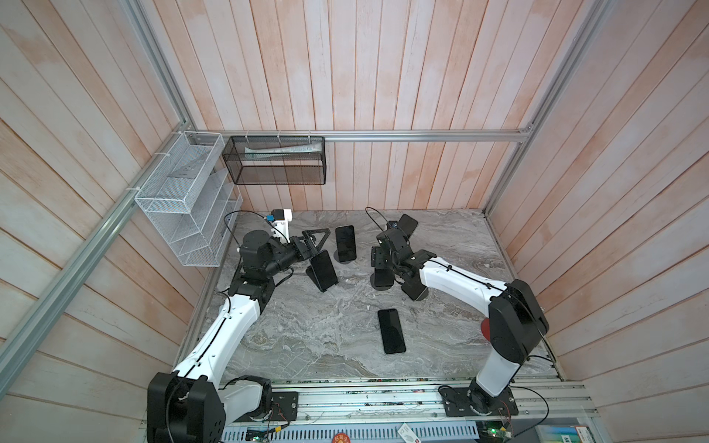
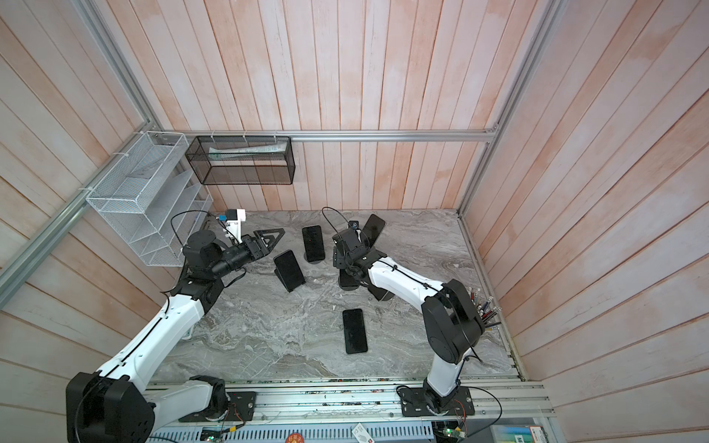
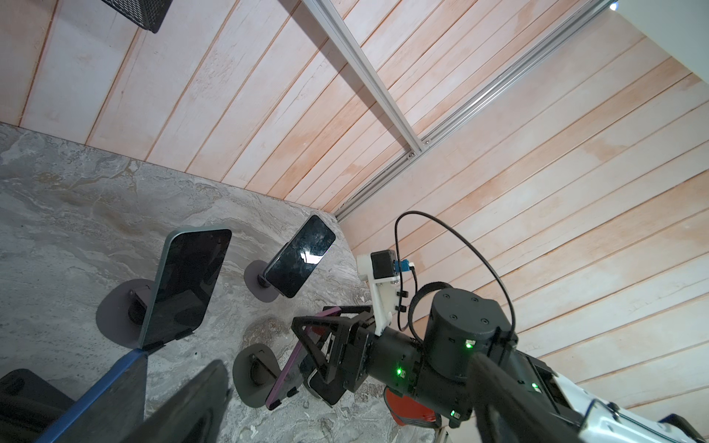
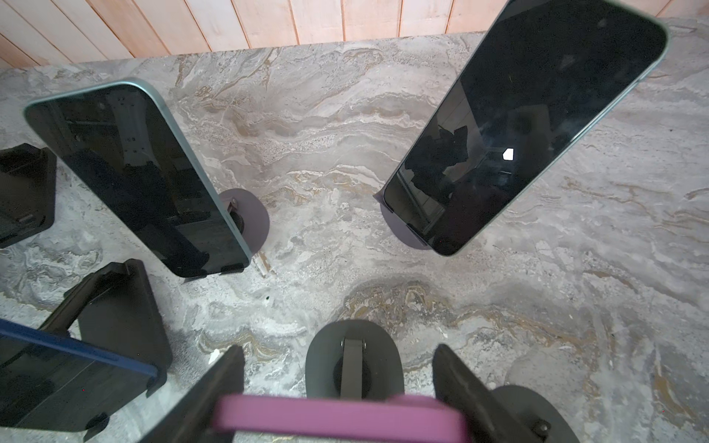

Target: Remove the phone from the phone stand

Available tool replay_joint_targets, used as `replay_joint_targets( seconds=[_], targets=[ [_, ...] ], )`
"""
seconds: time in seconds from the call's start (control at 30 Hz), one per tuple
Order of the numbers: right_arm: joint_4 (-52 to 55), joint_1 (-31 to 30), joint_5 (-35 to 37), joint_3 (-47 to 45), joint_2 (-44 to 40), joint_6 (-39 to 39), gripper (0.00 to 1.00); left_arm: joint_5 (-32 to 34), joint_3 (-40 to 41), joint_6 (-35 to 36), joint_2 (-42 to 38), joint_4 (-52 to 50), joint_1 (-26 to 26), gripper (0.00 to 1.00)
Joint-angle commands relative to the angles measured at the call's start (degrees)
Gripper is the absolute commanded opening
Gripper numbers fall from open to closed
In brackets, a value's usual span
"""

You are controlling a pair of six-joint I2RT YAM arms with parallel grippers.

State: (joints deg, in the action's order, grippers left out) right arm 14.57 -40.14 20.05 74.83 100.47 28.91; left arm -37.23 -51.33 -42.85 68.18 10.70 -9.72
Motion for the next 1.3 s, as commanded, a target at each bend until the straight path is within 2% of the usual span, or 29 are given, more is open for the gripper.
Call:
replay_joint_targets(
  seconds=[0.0,0.77,1.0,1.27],
  targets=[
    [-0.6,-0.9,0.7,-0.3,-1.7,-0.6,0.73,0.1,-1.1,0.8,0.1,0.2,-0.1,0.99],
    [3.3,-3.2,2.8,3.0,-5.6,-3.0,0.7,1.2,-1.7,1.6,0.7,-1.6,-0.1,0.99],
    [4.4,-5.2,3.6,3.7,-6.9,-2.7,0.7,5.2,-7.0,4.9,5.5,-13.9,-0.1,0.98],
    [6.3,-8.6,5.3,4.3,-9.2,-2.0,0.7,6.0,-7.8,5.3,5.4,-15.4,-0.3,0.98]
  ],
)
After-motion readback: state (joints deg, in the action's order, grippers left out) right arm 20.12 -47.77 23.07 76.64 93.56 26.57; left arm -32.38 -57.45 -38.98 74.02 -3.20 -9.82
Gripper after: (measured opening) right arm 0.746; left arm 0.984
